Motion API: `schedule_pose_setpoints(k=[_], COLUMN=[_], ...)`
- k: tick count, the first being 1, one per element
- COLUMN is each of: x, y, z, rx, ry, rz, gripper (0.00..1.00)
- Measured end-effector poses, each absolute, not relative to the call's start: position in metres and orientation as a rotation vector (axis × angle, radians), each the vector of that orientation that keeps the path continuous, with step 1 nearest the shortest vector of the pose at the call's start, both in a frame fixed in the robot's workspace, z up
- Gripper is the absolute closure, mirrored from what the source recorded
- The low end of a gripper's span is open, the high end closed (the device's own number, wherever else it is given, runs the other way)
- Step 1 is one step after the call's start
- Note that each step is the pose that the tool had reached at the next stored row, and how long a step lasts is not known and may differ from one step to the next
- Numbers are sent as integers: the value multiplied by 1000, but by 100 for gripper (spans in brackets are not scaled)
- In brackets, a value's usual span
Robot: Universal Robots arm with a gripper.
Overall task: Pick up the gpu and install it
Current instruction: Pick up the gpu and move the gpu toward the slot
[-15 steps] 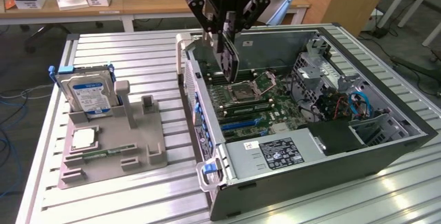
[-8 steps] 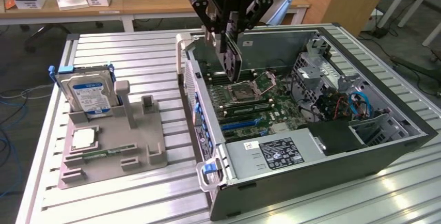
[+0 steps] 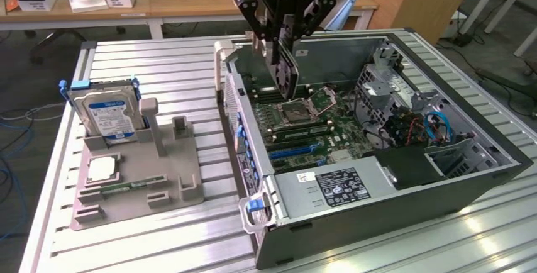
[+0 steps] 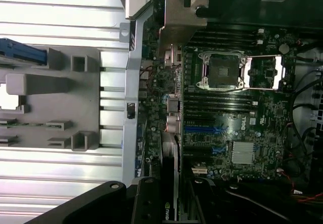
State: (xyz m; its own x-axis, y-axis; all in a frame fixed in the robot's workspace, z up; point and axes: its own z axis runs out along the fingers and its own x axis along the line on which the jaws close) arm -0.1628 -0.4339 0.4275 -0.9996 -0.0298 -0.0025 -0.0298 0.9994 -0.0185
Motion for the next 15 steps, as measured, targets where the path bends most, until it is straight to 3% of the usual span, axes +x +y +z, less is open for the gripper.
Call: schedule_pose_setpoints(k=[15], x=[-147], y=[-434], z=[427], rx=[-25], ry=[3139], rz=[-29], gripper=[74])
